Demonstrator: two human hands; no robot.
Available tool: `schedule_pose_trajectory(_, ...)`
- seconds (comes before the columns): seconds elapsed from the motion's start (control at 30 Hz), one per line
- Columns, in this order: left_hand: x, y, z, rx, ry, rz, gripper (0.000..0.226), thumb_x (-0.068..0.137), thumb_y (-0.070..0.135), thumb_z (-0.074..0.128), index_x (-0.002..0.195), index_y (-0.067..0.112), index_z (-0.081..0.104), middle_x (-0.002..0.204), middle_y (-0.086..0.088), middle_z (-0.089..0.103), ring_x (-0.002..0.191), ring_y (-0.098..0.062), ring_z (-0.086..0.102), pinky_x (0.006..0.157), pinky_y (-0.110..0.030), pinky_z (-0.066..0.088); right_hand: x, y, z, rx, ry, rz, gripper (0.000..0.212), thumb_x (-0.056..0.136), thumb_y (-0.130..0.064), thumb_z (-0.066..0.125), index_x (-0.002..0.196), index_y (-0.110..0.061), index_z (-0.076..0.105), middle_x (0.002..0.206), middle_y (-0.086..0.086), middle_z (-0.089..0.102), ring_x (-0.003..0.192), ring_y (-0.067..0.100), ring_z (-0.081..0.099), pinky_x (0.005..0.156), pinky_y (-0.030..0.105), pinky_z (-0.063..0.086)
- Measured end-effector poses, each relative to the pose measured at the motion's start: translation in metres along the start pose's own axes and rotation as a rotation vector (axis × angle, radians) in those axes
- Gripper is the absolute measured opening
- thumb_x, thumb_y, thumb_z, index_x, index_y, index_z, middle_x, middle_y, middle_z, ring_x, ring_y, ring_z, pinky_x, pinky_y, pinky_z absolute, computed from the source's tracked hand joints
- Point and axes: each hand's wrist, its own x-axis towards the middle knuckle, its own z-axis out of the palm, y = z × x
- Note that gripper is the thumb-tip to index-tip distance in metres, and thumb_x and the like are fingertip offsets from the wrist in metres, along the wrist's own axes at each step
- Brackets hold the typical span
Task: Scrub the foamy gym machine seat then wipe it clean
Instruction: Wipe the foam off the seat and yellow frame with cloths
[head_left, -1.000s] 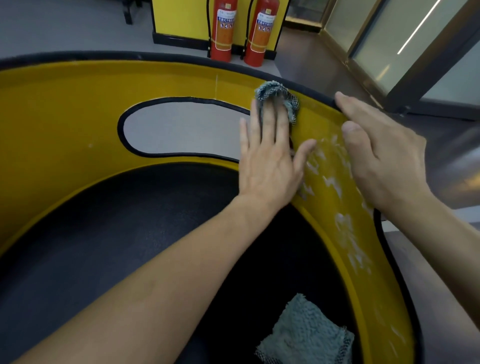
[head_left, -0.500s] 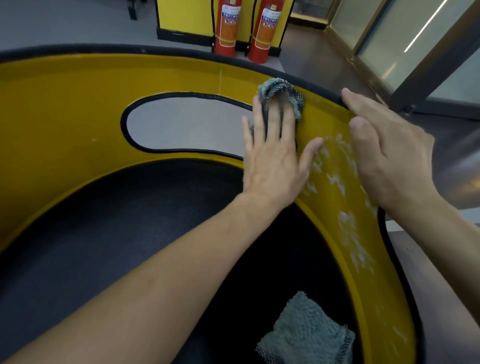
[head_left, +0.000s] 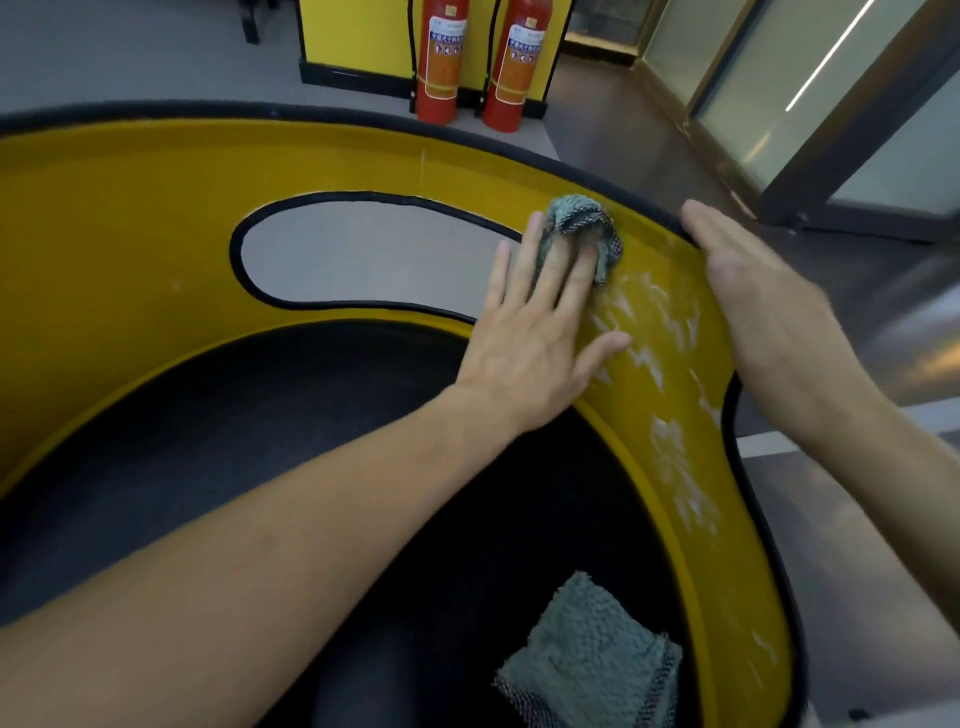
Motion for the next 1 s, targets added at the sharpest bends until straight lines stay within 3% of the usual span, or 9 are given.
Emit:
schedule_pose_trajectory(0.17,-0.005,0.028,-0.006,-0.086,0.016,0.117,0.08,0.104,0.059,0.023,0.161,0.006,0.006,0.168,-0.018,0.005,0.155,-0.033,-0.011,0.125,-0.052,0.002,-0.034,-0.002,0.008,0.212,0.057,0.183,0.061,0.106,-0.05,0.023,0.161,-0.024,0.018,0.164,-0.019,0.016,0.146,-0.016,0.012,0.114,0.003,0.008)
schedule_pose_trajectory(0.33,-0.021,0.054,0.006,-0.301,-0.007,0.245,0.071,0.104,0.033,0.037,0.16,0.002,0.007,0.168,-0.017,0.003,0.155,-0.032,-0.013,0.126,-0.049,0.005,-0.065,0.001,0.024,0.287,0.023,0.28,0.072,0.101,-0.048,0.038,0.158,-0.045,-0.008,0.154,-0.043,0.003,0.144,-0.019,0.011,0.11,0.0,0.013)
schedule_pose_trajectory(0.47,-0.024,0.056,0.01,-0.304,-0.041,0.277,0.077,0.098,0.027,0.04,0.16,0.001,0.002,0.168,-0.019,-0.001,0.154,-0.033,-0.016,0.126,-0.048,0.004,-0.09,0.003,0.035,0.327,-0.02,0.349,0.078,0.102,-0.057,0.039,0.156,-0.046,-0.017,0.167,-0.023,0.009,0.15,-0.006,0.015,0.121,0.022,0.018)
schedule_pose_trajectory(0.53,-0.023,0.05,0.009,-0.304,-0.044,0.278,0.079,0.096,0.022,0.041,0.16,0.003,0.0,0.168,-0.017,-0.004,0.154,-0.031,-0.016,0.126,-0.048,0.004,-0.103,0.002,0.037,0.301,-0.079,0.377,0.085,0.098,-0.062,0.04,0.156,-0.045,-0.02,0.167,-0.021,0.006,0.15,-0.007,0.013,0.12,0.019,0.017)
schedule_pose_trajectory(0.63,-0.013,0.053,0.003,-0.424,0.016,0.146,0.078,0.095,0.014,0.041,0.16,0.005,0.0,0.168,-0.016,-0.006,0.155,-0.028,-0.013,0.126,-0.048,0.003,-0.114,0.0,0.038,0.238,-0.132,0.381,0.097,0.091,-0.069,0.044,0.155,-0.044,-0.024,0.159,-0.034,-0.008,0.138,-0.026,0.001,0.106,-0.002,0.011)
schedule_pose_trajectory(0.73,-0.009,0.073,0.004,-0.496,0.057,-0.001,0.074,0.099,0.012,0.041,0.159,0.003,-0.001,0.168,-0.017,-0.007,0.155,-0.03,-0.014,0.127,-0.045,-0.002,-0.113,0.0,0.037,0.202,-0.15,0.398,0.104,0.087,-0.072,0.049,0.152,-0.047,-0.028,0.14,-0.05,-0.008,0.133,-0.018,0.011,0.11,0.016,0.022)
schedule_pose_trajectory(0.8,-0.02,0.081,0.01,-0.454,0.006,0.066,0.078,0.097,0.011,0.043,0.16,0.005,-0.003,0.168,-0.017,-0.006,0.154,-0.031,-0.014,0.126,-0.046,-0.002,-0.113,-0.004,0.035,0.207,-0.163,0.41,0.107,0.087,-0.069,0.053,0.152,-0.045,-0.028,0.127,-0.058,-0.007,0.126,-0.014,0.018,0.107,0.02,0.026)
schedule_pose_trajectory(0.93,-0.04,0.071,0.022,-0.297,-0.06,0.173,0.075,0.094,0.018,0.036,0.16,0.009,0.002,0.168,-0.016,0.001,0.154,-0.034,-0.014,0.126,-0.048,-0.003,-0.113,-0.009,0.033,0.221,-0.168,0.42,0.108,0.087,-0.064,0.056,0.153,-0.044,-0.027,0.141,-0.045,0.006,0.124,-0.017,0.024,0.101,0.01,0.026)
schedule_pose_trajectory(1.0,-0.036,0.066,0.022,-0.239,-0.001,0.19,0.071,0.096,0.022,0.032,0.16,0.007,0.007,0.168,-0.017,0.004,0.154,-0.035,-0.012,0.126,-0.049,-0.003,-0.114,-0.008,0.034,0.246,-0.162,0.431,0.107,0.086,-0.064,0.054,0.154,-0.044,-0.026,0.132,-0.06,0.0,0.118,-0.033,0.019,0.092,-0.007,0.02)
